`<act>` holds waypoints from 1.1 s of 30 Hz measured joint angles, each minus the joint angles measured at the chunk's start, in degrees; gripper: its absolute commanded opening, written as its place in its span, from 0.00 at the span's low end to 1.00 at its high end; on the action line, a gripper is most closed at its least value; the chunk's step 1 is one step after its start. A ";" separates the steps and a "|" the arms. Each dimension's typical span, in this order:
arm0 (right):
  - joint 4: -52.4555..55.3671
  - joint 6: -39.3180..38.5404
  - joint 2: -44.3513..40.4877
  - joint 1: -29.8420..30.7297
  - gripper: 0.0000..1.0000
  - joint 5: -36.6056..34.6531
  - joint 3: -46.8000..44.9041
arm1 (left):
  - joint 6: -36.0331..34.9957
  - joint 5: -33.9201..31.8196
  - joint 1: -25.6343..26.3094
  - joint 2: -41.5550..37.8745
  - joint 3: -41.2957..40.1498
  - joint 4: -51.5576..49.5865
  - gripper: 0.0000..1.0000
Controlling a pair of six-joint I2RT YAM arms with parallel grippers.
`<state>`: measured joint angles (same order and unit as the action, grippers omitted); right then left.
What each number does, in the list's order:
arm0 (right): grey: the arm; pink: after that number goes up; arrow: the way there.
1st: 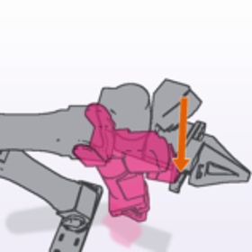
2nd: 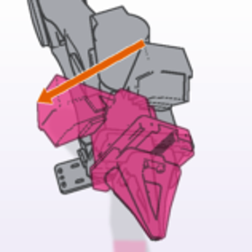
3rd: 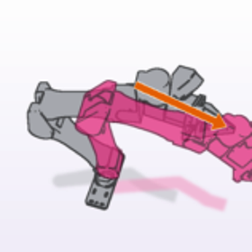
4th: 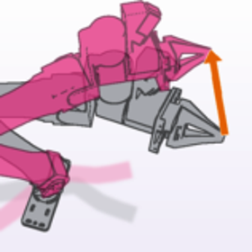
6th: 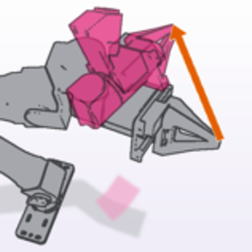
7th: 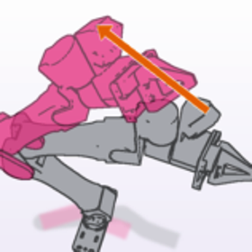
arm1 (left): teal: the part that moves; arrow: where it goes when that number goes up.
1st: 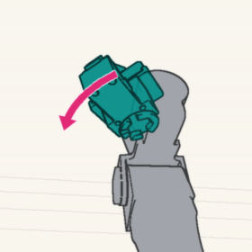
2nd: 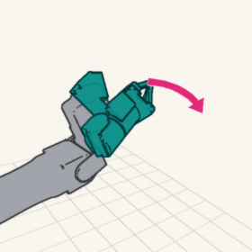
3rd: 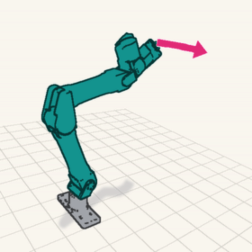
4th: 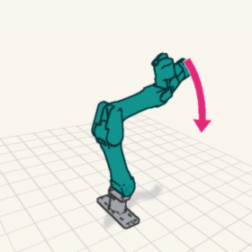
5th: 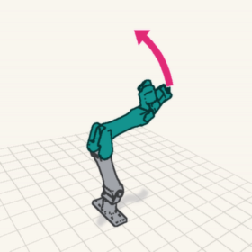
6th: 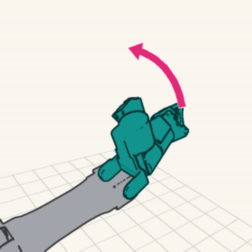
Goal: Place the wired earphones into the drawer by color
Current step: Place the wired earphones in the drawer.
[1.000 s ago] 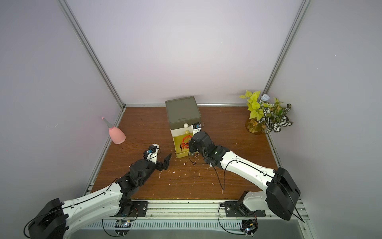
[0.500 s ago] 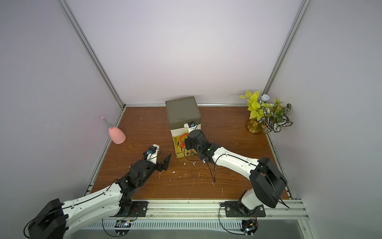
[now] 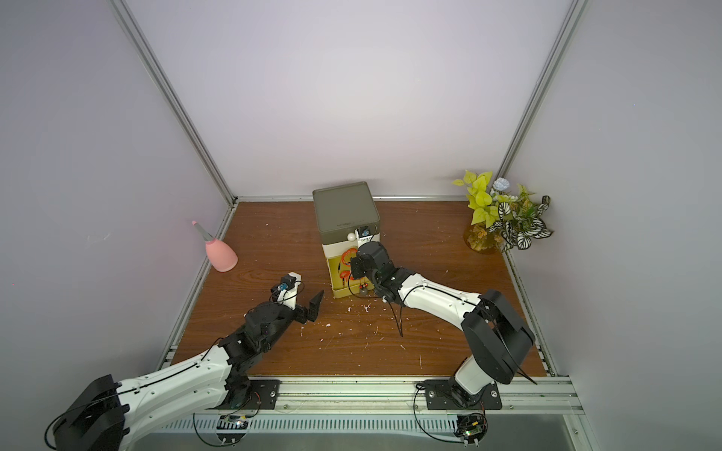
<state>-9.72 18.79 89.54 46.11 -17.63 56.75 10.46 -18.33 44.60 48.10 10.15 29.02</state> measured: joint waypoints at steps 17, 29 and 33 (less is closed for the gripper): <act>-0.24 -0.39 -0.07 -0.15 0.00 0.11 1.51 | -0.02 -0.02 0.00 0.00 0.00 0.02 0.99; -0.61 -0.59 -0.04 -0.66 0.00 0.20 1.51 | -0.02 0.00 0.00 0.00 0.00 0.02 0.99; -0.94 -0.52 0.28 -0.79 0.00 0.55 1.51 | -0.02 0.00 0.00 0.00 0.00 0.00 0.99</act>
<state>-10.66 18.26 89.82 45.32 -17.08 58.26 10.44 -18.33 44.60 48.10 10.15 29.02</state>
